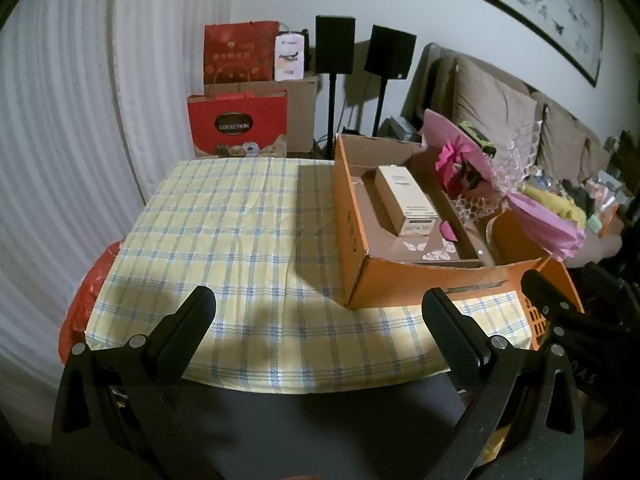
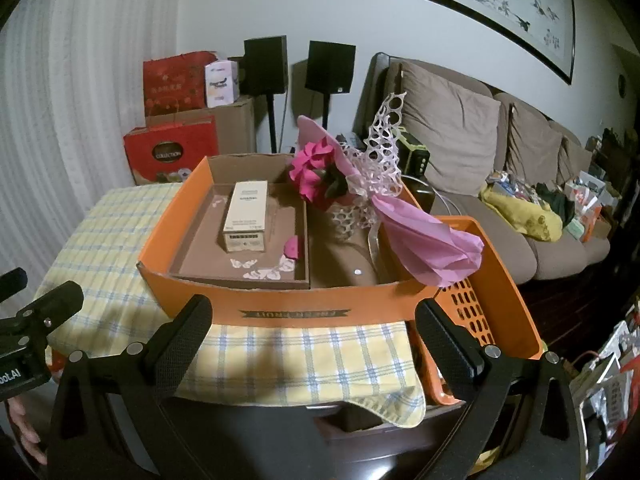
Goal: Organize objects
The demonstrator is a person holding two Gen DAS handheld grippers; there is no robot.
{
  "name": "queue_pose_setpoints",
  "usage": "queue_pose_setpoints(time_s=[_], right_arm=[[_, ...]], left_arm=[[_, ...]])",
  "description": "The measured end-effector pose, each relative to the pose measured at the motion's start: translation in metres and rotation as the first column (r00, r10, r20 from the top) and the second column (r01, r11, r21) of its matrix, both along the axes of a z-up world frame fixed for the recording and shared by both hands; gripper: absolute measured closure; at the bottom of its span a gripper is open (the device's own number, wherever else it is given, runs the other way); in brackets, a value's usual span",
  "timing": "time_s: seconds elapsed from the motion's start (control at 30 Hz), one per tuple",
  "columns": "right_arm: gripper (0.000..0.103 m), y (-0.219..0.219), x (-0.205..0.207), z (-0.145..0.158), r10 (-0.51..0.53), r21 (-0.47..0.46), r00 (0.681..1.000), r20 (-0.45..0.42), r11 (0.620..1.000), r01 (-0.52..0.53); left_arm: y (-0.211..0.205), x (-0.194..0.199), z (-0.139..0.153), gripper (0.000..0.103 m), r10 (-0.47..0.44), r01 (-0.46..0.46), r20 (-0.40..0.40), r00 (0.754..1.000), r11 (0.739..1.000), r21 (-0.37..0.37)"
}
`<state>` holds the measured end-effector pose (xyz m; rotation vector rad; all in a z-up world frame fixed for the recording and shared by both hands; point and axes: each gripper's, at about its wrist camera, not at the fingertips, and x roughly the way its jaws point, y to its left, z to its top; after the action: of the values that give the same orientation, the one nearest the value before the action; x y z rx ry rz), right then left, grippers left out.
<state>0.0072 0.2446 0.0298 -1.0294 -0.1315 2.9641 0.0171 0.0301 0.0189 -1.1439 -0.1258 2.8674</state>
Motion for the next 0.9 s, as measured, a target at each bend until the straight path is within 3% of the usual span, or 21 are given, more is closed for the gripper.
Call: queue_pose_setpoints(time_s=[0.9], right_arm=[[0.001,-0.0076,-0.0042,-0.0001,0.001,-0.009,1.0,-0.004,1.0,-0.001]], left_arm=[[0.0,-0.0031,0.0042,0.0,0.004,-0.004,-0.005,1.0,1.0,-0.011]])
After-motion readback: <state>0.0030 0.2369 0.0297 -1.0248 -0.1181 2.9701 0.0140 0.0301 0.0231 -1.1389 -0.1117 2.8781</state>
